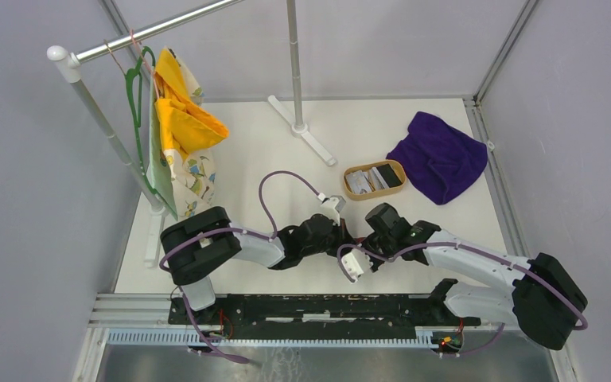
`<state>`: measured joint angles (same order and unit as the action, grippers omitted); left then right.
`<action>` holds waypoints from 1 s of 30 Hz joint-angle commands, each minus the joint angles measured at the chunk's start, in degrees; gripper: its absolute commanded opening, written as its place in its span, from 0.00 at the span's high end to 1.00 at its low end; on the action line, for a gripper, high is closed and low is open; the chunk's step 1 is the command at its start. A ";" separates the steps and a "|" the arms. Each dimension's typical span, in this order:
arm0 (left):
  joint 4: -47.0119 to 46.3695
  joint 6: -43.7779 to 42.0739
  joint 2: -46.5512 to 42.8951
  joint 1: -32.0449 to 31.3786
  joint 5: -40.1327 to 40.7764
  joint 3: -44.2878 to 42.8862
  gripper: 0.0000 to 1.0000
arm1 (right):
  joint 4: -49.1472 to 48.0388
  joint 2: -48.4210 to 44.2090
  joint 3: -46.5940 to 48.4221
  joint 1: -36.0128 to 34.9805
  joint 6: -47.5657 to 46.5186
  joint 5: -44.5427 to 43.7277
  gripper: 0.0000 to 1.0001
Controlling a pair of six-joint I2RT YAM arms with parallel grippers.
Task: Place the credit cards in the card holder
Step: Close the card holder at the center of the board.
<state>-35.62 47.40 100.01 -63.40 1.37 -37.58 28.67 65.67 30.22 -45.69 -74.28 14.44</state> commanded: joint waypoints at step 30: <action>1.32 1.59 5.93 -0.38 -3.06 -4.70 0.98 | 11.96 8.45 -1.40 -2.84 0.28 -0.40 1.00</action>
<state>-34.83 47.46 105.41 -63.00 0.73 -43.68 31.55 68.60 32.91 -47.70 -75.33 11.64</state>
